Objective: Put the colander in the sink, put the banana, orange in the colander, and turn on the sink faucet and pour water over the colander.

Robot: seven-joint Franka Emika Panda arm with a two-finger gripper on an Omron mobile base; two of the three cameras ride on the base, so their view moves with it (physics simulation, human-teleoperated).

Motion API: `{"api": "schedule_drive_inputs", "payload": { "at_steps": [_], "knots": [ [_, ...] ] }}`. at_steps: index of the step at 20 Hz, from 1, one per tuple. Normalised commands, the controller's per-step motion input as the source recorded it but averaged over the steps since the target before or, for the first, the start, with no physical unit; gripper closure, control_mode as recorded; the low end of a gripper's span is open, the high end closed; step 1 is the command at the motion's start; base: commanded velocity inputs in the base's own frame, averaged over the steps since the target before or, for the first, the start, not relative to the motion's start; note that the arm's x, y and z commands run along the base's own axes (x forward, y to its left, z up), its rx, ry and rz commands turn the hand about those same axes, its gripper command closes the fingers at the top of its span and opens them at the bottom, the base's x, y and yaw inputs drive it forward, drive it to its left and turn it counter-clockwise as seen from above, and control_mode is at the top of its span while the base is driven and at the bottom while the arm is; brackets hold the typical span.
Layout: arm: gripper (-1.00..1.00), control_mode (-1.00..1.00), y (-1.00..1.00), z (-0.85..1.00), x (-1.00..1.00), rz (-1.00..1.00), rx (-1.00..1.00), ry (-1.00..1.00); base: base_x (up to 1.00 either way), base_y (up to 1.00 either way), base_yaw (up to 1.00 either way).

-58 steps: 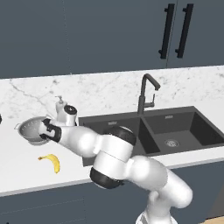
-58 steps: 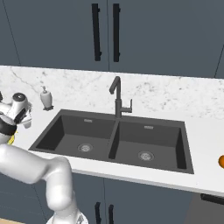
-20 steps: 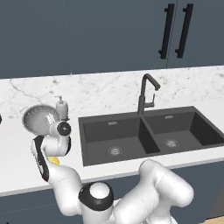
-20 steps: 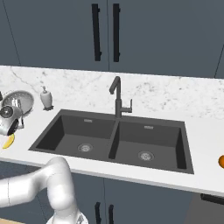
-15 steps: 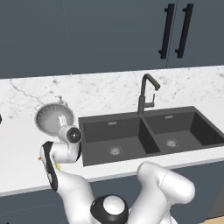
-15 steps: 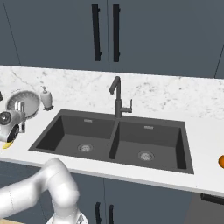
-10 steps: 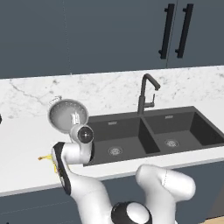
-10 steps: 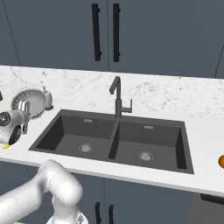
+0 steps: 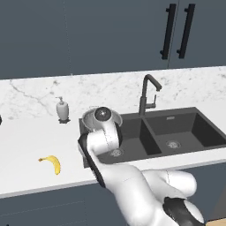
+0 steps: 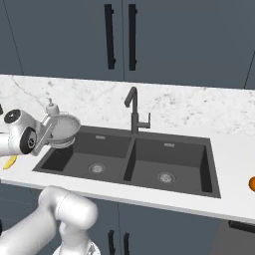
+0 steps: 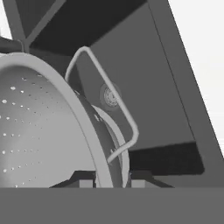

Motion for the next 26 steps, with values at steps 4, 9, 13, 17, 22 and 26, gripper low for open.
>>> {"api": "schedule_drive_inputs", "payload": {
  "at_steps": [4, 9, 13, 17, 22, 26],
  "knots": [
    [1.00, -1.00, -0.59, -0.23, 0.00, -0.62, 0.02, 0.05, 0.00, 0.00, 0.00],
    [1.00, -1.00, -0.15, -0.32, 0.20, -0.48, 0.09, -0.13, 0.00, 0.00, 0.00],
    [1.00, -1.00, 0.04, -0.17, 0.39, -0.31, 0.05, -0.08, 0.00, 0.00, 0.00],
    [1.00, -1.00, 0.10, -0.14, 0.45, -0.19, 0.09, -0.01, 0.00, 0.00, 0.00],
    [1.00, -1.00, 0.13, -0.12, 0.29, -0.25, 0.09, 0.09, 0.00, 0.00, 0.00],
    [1.00, -1.00, 0.01, -0.30, 0.04, -0.41, 0.07, 0.02, 0.00, 0.00, 0.00]
  ]
}}
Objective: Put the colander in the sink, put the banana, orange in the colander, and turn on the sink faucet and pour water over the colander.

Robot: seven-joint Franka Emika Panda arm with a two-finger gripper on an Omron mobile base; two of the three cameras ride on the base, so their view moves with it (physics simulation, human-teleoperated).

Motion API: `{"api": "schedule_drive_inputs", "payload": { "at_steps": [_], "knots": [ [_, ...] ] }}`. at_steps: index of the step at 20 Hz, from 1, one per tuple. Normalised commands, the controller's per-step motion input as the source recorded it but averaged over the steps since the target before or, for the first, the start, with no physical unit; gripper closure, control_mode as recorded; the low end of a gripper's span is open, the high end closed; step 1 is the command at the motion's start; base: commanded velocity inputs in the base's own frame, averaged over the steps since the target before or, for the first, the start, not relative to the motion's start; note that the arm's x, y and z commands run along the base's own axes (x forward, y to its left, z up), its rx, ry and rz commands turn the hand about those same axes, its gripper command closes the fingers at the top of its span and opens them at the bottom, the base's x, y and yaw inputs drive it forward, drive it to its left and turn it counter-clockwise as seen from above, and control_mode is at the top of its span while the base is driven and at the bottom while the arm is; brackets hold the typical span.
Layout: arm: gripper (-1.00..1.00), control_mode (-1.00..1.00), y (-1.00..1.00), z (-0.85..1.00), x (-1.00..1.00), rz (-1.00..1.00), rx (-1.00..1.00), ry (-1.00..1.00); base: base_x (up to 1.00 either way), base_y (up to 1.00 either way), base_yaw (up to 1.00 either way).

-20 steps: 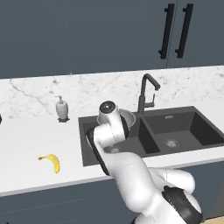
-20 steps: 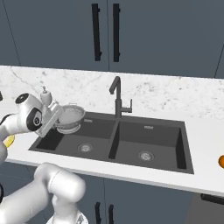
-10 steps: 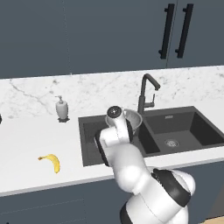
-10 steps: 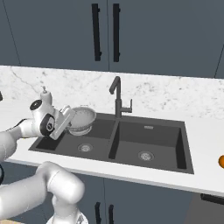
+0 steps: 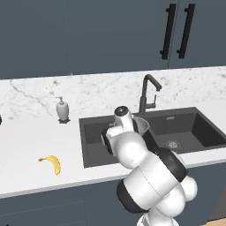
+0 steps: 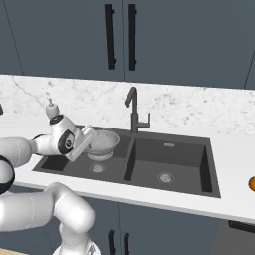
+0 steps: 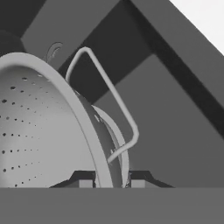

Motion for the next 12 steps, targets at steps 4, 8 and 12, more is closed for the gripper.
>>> {"api": "schedule_drive_inputs", "payload": {
  "at_steps": [4, 8, 12],
  "knots": [
    [1.00, -1.00, 0.00, -0.41, 0.01, -0.45, 0.07, 0.00, 0.00, 0.00, 0.00],
    [1.00, -1.00, 0.29, -0.32, 0.25, -0.22, 0.02, 0.00, 0.00, 0.00, 0.00],
    [1.00, -1.00, 0.51, -0.22, 0.39, -0.06, 0.00, -0.02, 0.00, 0.00, 0.00]
  ]
}}
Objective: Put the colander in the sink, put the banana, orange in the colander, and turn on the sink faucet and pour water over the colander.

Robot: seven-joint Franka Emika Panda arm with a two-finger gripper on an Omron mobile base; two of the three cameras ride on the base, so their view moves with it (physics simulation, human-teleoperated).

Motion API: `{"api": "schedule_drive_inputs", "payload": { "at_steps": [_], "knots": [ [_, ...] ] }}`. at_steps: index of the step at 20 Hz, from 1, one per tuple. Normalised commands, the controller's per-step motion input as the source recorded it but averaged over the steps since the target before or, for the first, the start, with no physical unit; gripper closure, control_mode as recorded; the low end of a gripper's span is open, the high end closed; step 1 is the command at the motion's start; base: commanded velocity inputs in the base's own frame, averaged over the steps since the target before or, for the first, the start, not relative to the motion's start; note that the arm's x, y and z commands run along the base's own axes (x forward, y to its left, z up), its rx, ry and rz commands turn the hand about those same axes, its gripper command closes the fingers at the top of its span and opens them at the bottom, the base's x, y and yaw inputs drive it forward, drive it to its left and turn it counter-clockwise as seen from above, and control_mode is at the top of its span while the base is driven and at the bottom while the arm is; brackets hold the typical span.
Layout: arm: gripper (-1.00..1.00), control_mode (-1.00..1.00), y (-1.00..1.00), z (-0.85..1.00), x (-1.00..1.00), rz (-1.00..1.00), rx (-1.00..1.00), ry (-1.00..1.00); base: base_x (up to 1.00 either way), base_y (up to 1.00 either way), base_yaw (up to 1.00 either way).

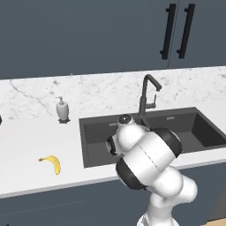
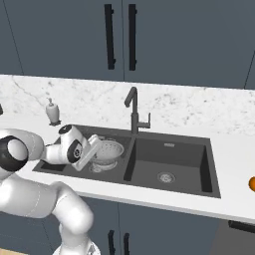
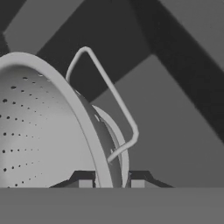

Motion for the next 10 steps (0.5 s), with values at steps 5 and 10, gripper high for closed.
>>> {"api": "schedule_drive_inputs", "payload": {
  "at_steps": [5, 10],
  "knots": [
    [1.00, -1.00, 0.62, -0.09, 0.28, -0.06, 0.00, -0.10, 0.00, 0.00, 0.00],
    [1.00, -1.00, 0.05, -0.29, 0.03, -0.25, 0.01, 0.00, 0.00, 0.00, 0.00]
  ]
}}
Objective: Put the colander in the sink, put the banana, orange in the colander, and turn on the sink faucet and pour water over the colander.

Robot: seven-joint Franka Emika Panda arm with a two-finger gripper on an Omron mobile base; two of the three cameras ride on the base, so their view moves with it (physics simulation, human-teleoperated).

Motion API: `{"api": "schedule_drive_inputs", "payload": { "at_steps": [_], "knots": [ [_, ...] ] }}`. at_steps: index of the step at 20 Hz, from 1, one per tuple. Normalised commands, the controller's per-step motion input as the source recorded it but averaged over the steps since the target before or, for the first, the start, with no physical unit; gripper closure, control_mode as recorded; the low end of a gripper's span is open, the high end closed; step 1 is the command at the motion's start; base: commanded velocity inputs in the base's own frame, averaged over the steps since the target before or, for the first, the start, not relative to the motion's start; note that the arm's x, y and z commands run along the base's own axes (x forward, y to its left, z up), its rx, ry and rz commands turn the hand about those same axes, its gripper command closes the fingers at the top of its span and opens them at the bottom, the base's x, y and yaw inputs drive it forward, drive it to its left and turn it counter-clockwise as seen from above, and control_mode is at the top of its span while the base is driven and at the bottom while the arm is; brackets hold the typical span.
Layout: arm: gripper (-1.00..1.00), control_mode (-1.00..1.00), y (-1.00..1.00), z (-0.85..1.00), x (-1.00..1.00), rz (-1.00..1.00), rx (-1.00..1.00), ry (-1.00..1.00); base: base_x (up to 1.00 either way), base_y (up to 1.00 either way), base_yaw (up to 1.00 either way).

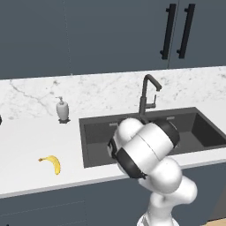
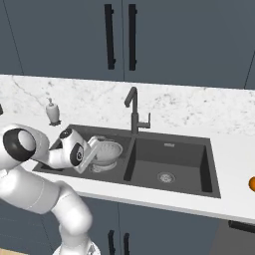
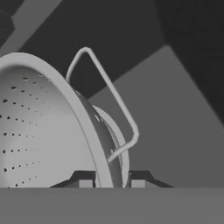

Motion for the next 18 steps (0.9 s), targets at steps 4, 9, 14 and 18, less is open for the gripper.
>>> {"api": "schedule_drive_inputs", "payload": {
  "at_steps": [4, 9, 14, 18],
  "knots": [
    [1.00, -1.00, 0.07, -0.26, 0.19, -0.26, 0.04, 0.00, 0.00, 0.00, 0.00],
    [1.00, -1.00, 0.33, -0.40, 0.24, -0.20, 0.04, 0.00, 0.00, 0.00, 0.00],
    [1.00, -1.00, 0.49, -0.60, 0.30, -0.18, 0.01, 0.00, 0.00, 0.00, 0.00],
    [1.00, -1.00, 0.60, -0.51, 0.07, -0.13, 0.03, 0.00, 0.00, 0.00, 0.00]
  ]
}}
